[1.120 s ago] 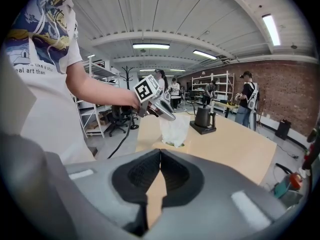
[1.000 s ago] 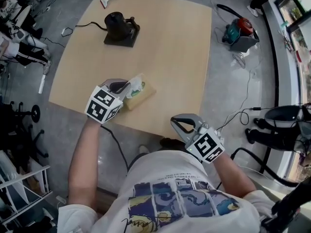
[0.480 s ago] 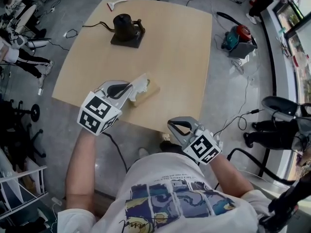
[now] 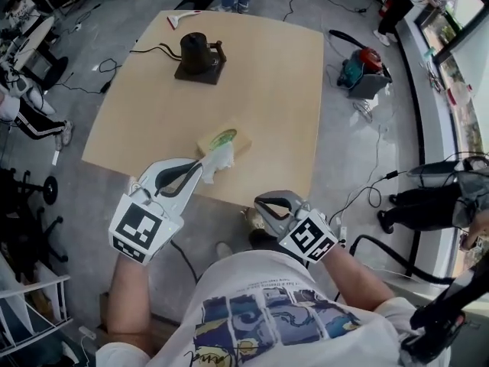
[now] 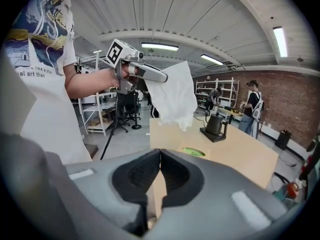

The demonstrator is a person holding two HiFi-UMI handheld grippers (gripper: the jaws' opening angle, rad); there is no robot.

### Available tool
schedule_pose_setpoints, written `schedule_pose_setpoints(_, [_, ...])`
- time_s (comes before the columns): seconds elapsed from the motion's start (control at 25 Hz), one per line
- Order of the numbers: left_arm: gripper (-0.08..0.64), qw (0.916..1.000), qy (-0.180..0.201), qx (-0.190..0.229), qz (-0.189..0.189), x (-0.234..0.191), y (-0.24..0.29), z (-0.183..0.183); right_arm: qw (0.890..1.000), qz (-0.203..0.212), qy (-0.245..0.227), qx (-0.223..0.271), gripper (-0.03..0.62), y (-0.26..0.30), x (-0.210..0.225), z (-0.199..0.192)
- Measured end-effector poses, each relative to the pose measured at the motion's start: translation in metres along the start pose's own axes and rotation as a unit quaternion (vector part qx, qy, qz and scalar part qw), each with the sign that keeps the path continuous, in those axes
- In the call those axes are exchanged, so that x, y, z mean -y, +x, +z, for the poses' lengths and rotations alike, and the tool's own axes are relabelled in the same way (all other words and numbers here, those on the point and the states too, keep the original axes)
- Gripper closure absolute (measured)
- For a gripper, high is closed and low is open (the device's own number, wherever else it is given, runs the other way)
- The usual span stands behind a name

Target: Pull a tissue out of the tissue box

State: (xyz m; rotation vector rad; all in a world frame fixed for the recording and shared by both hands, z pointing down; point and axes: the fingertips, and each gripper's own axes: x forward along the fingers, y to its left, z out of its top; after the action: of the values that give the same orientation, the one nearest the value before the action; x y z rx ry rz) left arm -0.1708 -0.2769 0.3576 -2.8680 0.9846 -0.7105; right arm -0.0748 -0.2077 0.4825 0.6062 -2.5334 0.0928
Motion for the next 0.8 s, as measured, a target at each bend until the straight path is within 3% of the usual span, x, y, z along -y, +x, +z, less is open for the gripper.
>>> schedule_pose_setpoints(0.44, [0.552,0.9981,0.015,-0.016,-0.057,0.055,-0.056,-0.017,1.0,-0.023,-0.006,-0.014,0.589,0.005,-0.037,0.009])
schedule_pose_setpoints(0.8, [0.552,0.9974,0.003,-0.014,-0.071,0.085,-0.087,-0.025,0.999,-0.034,-0.005,-0.013,0.589,0.006,-0.066,0.012])
